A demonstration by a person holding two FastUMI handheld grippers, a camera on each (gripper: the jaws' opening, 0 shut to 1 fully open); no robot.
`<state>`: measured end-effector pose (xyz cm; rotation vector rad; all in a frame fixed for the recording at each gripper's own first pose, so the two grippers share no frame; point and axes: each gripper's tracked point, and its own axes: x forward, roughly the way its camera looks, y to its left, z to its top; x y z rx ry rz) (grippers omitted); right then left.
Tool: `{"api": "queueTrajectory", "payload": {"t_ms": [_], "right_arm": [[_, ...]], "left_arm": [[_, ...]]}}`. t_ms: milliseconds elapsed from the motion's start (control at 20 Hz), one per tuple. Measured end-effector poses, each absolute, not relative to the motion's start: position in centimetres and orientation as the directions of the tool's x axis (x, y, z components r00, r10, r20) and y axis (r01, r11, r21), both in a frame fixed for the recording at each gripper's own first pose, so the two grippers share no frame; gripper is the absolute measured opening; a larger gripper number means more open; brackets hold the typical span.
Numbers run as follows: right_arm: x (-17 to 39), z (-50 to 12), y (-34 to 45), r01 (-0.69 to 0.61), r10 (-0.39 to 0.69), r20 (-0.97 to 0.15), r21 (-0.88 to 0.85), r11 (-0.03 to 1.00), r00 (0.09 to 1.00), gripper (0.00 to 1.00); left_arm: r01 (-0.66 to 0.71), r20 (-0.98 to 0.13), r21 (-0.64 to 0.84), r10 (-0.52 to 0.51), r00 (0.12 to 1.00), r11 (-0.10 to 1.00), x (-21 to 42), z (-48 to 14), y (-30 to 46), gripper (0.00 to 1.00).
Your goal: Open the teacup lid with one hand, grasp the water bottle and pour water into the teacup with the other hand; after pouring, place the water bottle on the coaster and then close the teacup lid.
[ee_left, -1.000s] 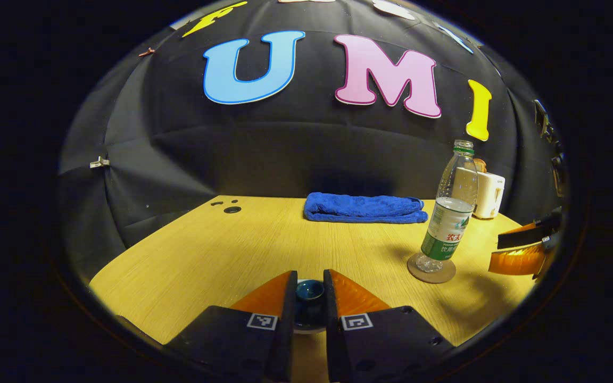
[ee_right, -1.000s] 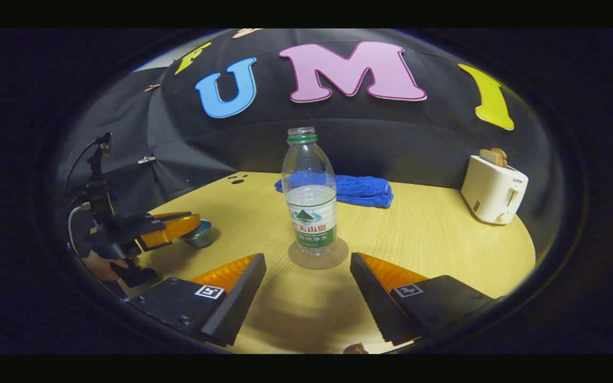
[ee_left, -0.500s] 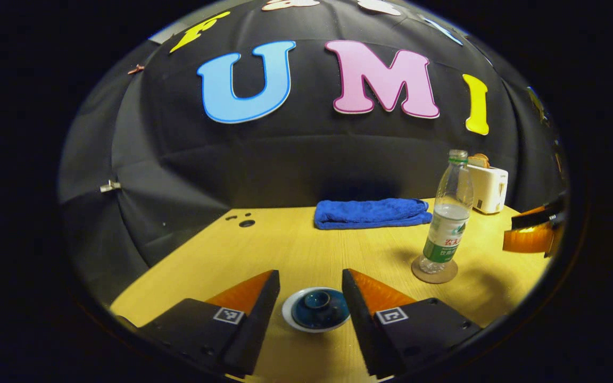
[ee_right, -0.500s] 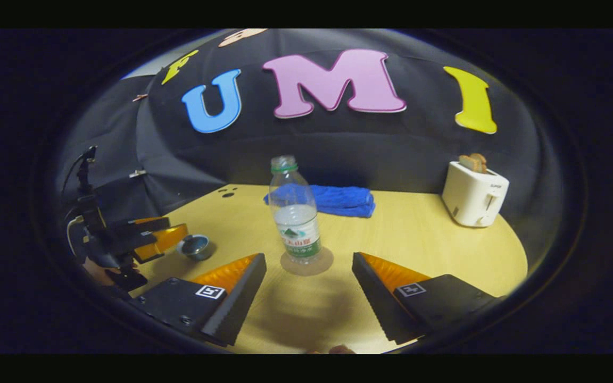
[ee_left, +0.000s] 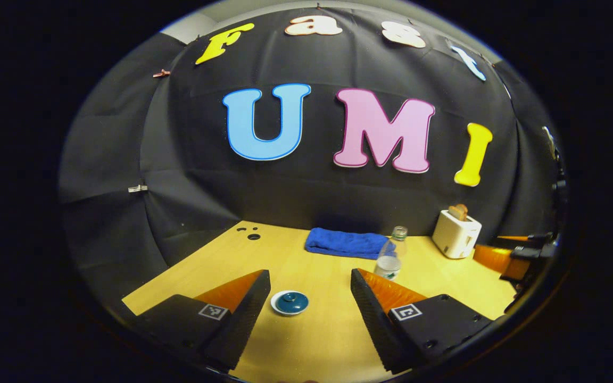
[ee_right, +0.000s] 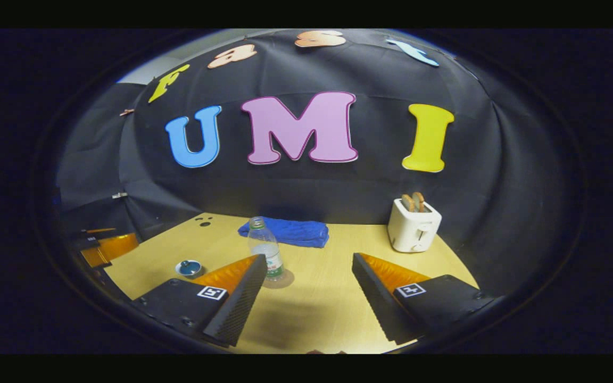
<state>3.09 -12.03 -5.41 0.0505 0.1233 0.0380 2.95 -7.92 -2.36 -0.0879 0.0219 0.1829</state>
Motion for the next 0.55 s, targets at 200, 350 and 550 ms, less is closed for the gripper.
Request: {"api": "queueTrajectory", "payload": {"t_ms": [200, 350, 550], "right_arm": [[0.8, -4.9, -11.0, -0.044, 0.049, -0.123, 0.046, 0.998, 0.991, 0.99], [-0.1, -3.3, -10.4, -0.014, 0.019, -0.075, 0.059, 0.998, 0.997, 0.99], [-1.3, -2.3, -8.0, -0.023, 0.026, -0.071, 0.046, 0.999, 0.997, 0.99]], "left_arm": [[-0.210, 0.047, -0.016, 0.210, 0.976, 0.978, -0.5, 1.0, -7.2, 0.95], [-0.253, 0.131, -0.003, 0.251, 0.959, 0.967, -3.3, 3.3, -6.1, 0.95], [-0.221, 0.111, -0.077, 0.229, 0.967, 0.972, -5.8, 2.8, -6.0, 0.95]]}}
